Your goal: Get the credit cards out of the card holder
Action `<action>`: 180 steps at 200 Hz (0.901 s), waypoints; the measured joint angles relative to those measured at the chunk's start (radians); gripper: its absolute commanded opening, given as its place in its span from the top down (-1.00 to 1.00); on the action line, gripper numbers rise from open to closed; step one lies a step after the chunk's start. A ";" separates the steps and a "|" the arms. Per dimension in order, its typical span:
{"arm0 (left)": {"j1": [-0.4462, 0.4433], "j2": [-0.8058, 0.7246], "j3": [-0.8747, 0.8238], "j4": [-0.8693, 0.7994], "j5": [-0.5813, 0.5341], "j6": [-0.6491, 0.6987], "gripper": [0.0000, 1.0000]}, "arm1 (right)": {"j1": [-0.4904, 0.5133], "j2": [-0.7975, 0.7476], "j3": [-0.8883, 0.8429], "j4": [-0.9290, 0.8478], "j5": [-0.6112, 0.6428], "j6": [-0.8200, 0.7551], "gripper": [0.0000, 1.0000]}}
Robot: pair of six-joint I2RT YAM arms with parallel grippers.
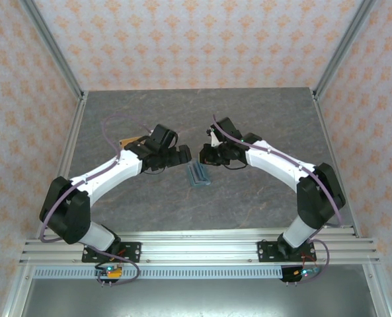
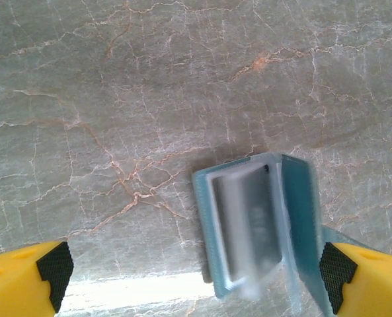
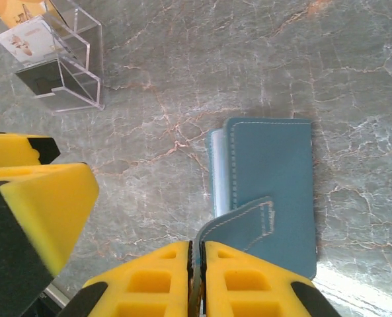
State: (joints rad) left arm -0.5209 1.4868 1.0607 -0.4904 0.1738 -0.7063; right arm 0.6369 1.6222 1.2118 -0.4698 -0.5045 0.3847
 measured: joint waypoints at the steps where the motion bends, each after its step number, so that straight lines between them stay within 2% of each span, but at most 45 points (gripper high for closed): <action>1: 0.000 0.000 -0.001 0.000 0.000 0.000 -0.94 | 0.000 0.000 0.000 0.000 0.002 0.000 0.77; 27: 0.000 0.000 -0.013 0.007 0.009 -0.004 -0.77 | 0.002 0.000 0.003 -0.028 0.064 0.000 0.78; 62: 0.000 0.032 -0.022 0.047 0.085 -0.008 -0.28 | -0.002 0.000 0.008 -0.086 0.174 0.016 0.78; 89: -0.004 0.093 -0.022 0.095 0.148 -0.009 0.01 | -0.022 0.000 0.007 -0.116 0.238 0.029 0.78; 130: -0.029 0.210 0.014 0.159 0.235 -0.029 0.25 | -0.069 0.004 -0.022 -0.121 0.277 0.034 0.78; 180: -0.069 0.385 0.204 0.182 0.295 -0.036 0.46 | -0.113 0.032 -0.064 -0.117 0.285 0.034 0.77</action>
State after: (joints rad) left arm -0.5903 1.8713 1.2648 -0.3084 0.4690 -0.7425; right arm 0.5240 1.6547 1.1473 -0.5865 -0.2199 0.4191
